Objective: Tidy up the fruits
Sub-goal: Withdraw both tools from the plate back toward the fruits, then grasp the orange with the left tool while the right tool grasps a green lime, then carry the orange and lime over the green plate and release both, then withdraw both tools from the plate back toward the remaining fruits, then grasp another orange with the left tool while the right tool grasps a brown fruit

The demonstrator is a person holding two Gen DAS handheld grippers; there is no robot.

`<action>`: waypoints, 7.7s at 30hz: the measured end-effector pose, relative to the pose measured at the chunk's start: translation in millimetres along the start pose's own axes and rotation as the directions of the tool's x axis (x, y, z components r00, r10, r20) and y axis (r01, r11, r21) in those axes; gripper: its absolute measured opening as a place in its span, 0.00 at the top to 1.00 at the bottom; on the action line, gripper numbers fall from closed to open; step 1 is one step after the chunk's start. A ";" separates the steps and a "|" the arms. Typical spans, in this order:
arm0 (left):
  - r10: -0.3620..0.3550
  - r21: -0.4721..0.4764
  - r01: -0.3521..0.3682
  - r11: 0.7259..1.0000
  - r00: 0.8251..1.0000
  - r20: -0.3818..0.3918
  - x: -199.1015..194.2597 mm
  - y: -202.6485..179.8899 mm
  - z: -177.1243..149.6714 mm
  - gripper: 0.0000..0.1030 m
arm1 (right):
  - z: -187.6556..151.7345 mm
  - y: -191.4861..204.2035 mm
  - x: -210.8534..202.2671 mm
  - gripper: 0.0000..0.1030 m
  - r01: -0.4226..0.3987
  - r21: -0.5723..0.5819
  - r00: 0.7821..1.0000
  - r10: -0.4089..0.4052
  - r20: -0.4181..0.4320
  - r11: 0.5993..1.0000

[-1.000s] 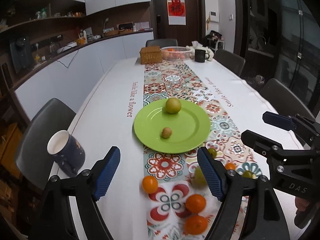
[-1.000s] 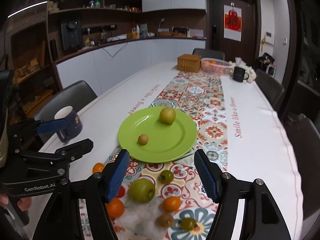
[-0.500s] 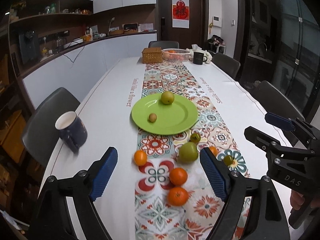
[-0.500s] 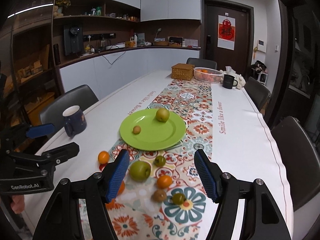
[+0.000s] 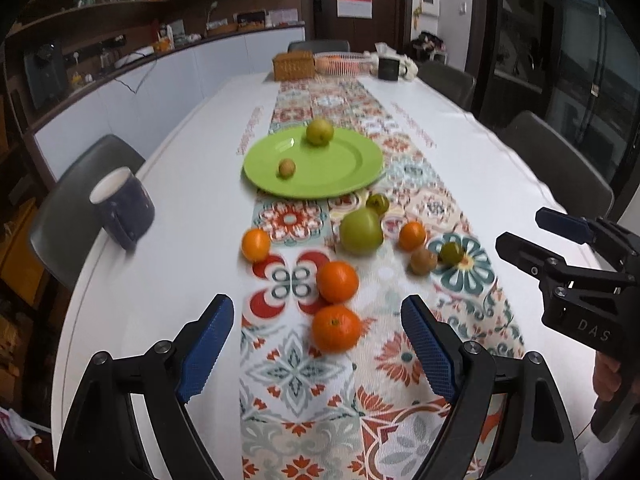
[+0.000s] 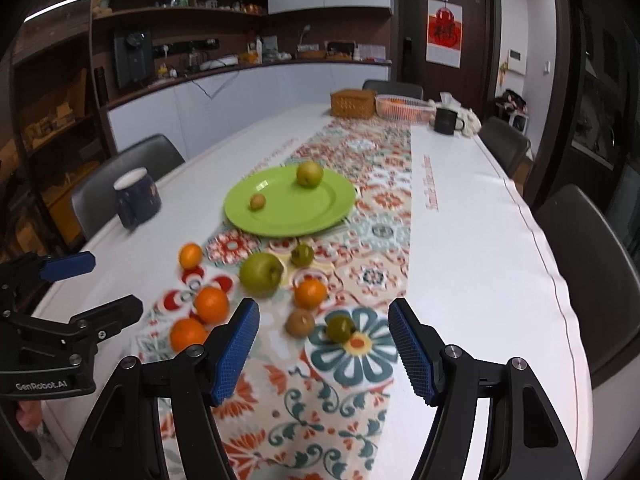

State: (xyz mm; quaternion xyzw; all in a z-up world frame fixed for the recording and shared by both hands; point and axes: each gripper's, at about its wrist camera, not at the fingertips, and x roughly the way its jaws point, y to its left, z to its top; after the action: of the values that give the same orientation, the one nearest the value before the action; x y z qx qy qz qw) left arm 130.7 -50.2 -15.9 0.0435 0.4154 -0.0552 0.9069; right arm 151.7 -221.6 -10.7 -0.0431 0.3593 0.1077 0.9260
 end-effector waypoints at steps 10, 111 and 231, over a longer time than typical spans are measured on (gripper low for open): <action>0.013 0.006 -0.013 1.000 0.993 -0.116 41.2 -2.4 -13.9 0.17 | -22.6 -8.4 44.0 0.34 0.024 -0.027 0.991 -0.027 -0.128 0.999; -0.078 0.084 0.067 0.994 0.988 0.133 86.1 57.1 159.3 0.59 | 147.4 28.1 109.7 0.72 -0.093 -0.040 0.995 0.094 0.029 0.995; -0.106 0.115 0.116 0.987 0.990 -0.094 108.5 3.7 10.0 0.36 | -12.6 21.8 113.0 0.53 -0.033 -0.022 0.978 0.028 -0.206 0.999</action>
State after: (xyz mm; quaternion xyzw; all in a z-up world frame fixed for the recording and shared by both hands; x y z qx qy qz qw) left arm 209.0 -54.8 -91.5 0.0769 0.4524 -0.1286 0.8791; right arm 219.6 -183.4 -96.3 -0.0603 0.4524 0.1212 0.8815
